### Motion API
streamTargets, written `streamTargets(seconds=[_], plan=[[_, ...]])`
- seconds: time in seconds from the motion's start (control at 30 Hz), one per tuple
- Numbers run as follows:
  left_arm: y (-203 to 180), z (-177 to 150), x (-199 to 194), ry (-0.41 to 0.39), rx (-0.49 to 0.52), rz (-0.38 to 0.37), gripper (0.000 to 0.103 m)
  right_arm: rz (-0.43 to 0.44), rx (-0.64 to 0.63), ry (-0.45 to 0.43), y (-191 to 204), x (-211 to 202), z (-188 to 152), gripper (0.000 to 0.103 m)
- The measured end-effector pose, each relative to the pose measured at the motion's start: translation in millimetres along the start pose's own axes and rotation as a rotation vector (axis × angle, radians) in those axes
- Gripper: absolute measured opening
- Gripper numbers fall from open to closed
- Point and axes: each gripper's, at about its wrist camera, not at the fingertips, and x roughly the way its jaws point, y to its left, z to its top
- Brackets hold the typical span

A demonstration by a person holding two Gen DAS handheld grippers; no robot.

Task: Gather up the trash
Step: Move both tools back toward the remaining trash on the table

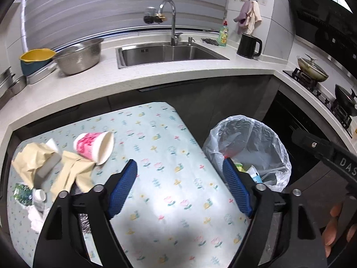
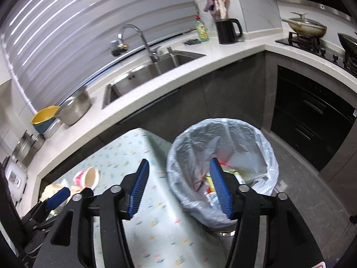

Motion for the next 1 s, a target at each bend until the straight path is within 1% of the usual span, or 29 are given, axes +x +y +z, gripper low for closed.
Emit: streamTargets(seconds=[0.1, 0.2, 0.37, 0.43, 0.57, 0.67, 0.8, 0.9, 1.0], plan=[[18, -7, -20, -0.022, -0.020, 0.024, 0.081, 0.030, -0.021, -0.002, 21, -12, -7, 0.061], [39, -15, -37, -0.024, -0.047, 0.050, 0.082, 0.058, -0.048, 0.003, 43, -22, -17, 0.062], [75, -30, -61, -0.026, -0.103, 0.092, 0.085, 0.099, -0.090, 0.019, 79, -32, -33, 0.066], [91, -39, -69, -0.018, -0.128, 0.107, 0.087, 0.118, -0.105, 0.031, 93, -35, -41, 0.067], [121, -57, -80, 0.000, -0.173, 0.131, 0.087, 0.143, -0.124, 0.056, 116, -36, -57, 0.069], [143, -74, -88, 0.016, -0.187, 0.171, 0.087, 0.161, -0.145, 0.085, 133, -33, -73, 0.069], [170, -94, -95, 0.038, -0.223, 0.203, 0.087, 0.182, -0.169, 0.123, 154, -29, -93, 0.069], [193, -108, -100, 0.056, -0.265, 0.233, 0.087, 0.201, -0.188, 0.154, 170, -25, -109, 0.069], [213, -120, -103, 0.071, -0.305, 0.247, 0.087, 0.219, -0.208, 0.188, 186, -19, -125, 0.069]])
